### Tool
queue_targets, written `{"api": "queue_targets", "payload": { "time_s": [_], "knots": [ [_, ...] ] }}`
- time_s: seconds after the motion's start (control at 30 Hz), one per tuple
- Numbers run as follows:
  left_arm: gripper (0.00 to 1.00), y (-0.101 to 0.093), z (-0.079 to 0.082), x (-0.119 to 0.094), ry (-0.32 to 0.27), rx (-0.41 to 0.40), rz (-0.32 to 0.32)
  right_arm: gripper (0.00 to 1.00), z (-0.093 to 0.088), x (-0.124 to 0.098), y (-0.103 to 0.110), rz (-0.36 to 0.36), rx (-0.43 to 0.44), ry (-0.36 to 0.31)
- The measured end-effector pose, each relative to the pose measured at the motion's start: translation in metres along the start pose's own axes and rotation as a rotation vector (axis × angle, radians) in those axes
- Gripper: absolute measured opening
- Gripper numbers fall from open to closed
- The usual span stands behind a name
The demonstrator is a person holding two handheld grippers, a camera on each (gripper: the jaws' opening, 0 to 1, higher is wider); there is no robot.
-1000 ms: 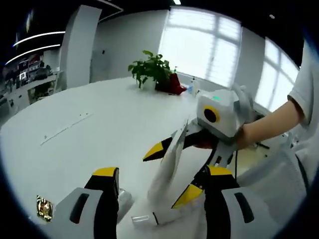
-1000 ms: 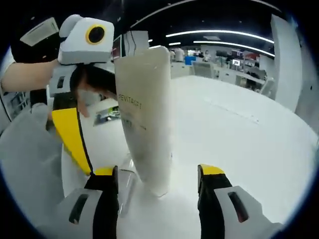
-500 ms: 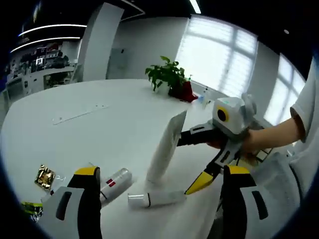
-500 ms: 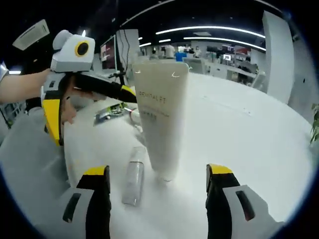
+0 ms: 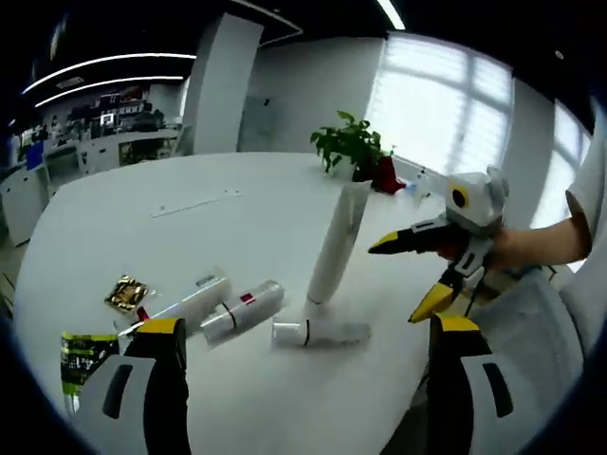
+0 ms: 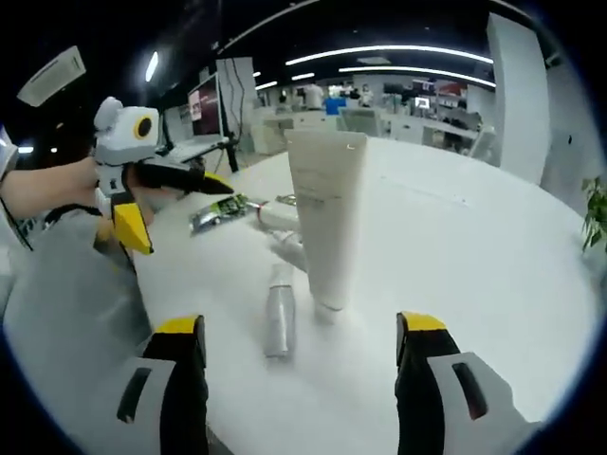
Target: Arrange the skincare products in the storage area until every visible bottle or jar stands upright without overlapping.
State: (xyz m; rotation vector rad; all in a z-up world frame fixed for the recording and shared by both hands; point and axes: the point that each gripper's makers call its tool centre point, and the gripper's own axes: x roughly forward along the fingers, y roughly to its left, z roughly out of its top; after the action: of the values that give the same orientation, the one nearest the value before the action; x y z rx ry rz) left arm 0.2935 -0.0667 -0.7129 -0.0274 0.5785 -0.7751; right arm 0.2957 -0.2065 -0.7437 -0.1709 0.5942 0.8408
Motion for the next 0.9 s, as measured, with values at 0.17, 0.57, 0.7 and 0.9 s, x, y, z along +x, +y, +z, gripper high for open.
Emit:
{"api": "queue_targets", "payload": {
  "time_s": [0.17,0.57,0.7,0.9],
  "knots": [
    [0.99,0.001,-0.012,-0.026,-0.022,-0.063,0.019,0.81,-0.005,-0.007,0.006,-0.008,0.021,-0.006],
    [0.99,0.007,-0.032,-0.068,-0.015,-0.076,0.106,0.81,-0.005,-0.017,0.008,-0.026,0.056,-0.010],
    [0.99,0.009,-0.039,-0.072,-0.007,-0.090,0.134,0.82,-0.003,-0.022,0.010,-0.033,0.056,-0.015],
    [0.98,0.010,-0.046,-0.078,-0.023,-0.128,0.161,0.82,-0.007,-0.029,0.019,-0.039,0.029,0.011]
  ]
}}
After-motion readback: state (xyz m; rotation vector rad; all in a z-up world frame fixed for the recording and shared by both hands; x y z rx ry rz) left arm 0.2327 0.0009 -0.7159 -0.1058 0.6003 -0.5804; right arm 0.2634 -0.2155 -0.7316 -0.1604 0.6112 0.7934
